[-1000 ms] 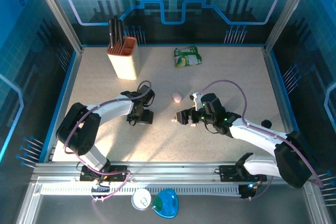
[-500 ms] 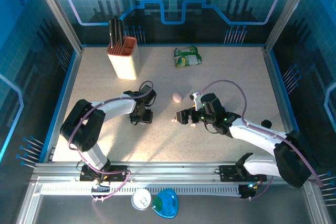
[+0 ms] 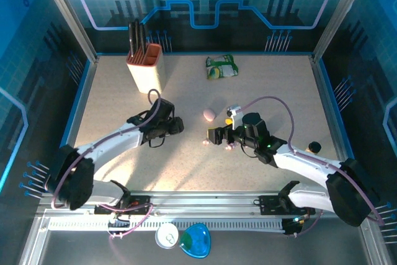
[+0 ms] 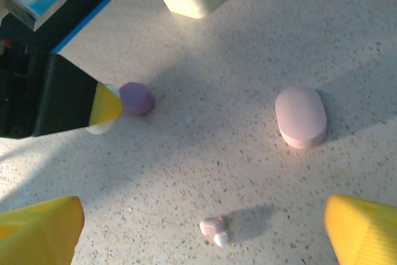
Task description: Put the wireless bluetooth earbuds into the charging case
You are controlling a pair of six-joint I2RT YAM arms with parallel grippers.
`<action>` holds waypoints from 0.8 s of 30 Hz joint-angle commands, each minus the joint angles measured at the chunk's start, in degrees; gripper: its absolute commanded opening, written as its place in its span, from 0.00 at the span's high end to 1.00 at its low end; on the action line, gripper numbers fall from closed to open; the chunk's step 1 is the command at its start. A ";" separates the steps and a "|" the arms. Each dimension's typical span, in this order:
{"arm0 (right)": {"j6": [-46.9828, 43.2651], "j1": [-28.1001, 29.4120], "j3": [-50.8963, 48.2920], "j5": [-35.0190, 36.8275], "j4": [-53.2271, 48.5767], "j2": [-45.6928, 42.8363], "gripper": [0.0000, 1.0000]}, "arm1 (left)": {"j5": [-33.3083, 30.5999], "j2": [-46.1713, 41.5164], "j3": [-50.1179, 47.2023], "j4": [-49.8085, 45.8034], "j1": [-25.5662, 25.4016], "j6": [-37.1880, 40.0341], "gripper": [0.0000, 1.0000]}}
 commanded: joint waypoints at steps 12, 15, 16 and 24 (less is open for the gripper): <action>-0.99 4.91 2.04 -7.50 30.24 12.65 0.00 | 2.45 -12.86 -11.39 19.83 -0.11 -44.13 0.53; -1.10 6.76 4.29 -7.43 32.03 16.56 0.00 | 2.09 -13.67 -11.70 20.68 -0.56 -46.44 0.53; -1.13 7.37 5.07 -7.46 32.55 17.88 0.00 | 2.03 -13.87 -11.70 20.98 -0.69 -46.81 0.53; 2.00 9.35 11.33 -7.64 37.65 28.12 0.11 | 2.53 -14.01 -12.89 22.73 -0.94 -48.36 0.54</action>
